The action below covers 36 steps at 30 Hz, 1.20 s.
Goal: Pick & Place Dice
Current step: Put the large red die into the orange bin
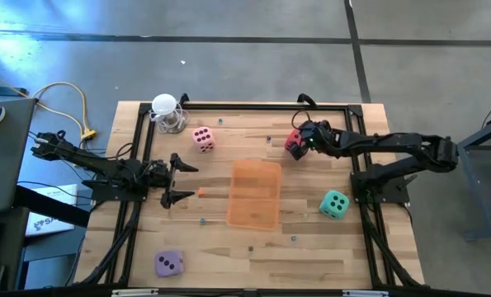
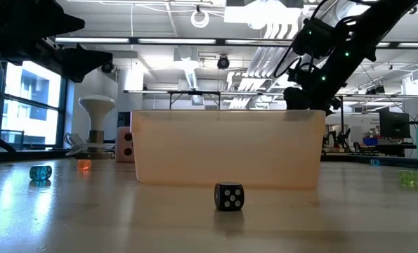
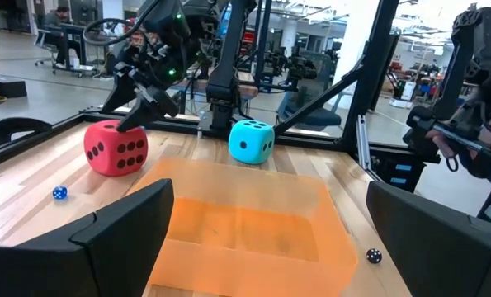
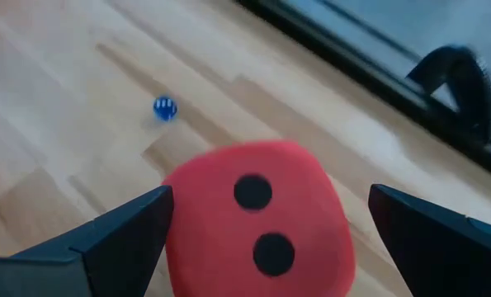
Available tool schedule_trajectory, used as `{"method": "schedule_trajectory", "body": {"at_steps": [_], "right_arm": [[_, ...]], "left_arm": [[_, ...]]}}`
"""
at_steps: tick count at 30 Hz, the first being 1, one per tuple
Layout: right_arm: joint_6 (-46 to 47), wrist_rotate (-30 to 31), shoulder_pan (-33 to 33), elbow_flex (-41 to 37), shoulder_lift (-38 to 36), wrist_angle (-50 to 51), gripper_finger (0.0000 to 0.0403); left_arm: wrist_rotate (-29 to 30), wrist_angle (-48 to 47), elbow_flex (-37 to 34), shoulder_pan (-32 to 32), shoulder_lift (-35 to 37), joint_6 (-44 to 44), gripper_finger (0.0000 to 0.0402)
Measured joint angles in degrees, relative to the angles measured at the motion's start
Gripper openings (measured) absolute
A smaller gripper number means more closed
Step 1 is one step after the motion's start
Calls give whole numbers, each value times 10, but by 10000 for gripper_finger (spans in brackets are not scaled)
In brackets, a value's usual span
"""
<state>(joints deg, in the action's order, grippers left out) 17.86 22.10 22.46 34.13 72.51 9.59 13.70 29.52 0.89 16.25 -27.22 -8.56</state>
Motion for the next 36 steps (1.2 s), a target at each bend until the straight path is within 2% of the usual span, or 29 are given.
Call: {"method": "schedule_trajectory", "body": {"at_steps": [4, 16, 24, 30, 36], "right_arm": [[0, -39, 10, 0, 0, 6, 400], [-8, -92, 9, 0, 0, 10, 400], [-8, -90, 9, 1, 0, 27, 400], [0, -32, 10, 1, 0, 16, 400], [-17, -51, 9, 1, 0, 14, 400]], "left_arm": [[0, 0, 0, 0, 0, 0, 391], [0, 0, 0, 0, 0, 0, 391], [0, -1, 0, 0, 0, 0, 391], [0, -5, 0, 0, 0, 0, 391], [0, -5, 0, 0, 0, 0, 391]]}}
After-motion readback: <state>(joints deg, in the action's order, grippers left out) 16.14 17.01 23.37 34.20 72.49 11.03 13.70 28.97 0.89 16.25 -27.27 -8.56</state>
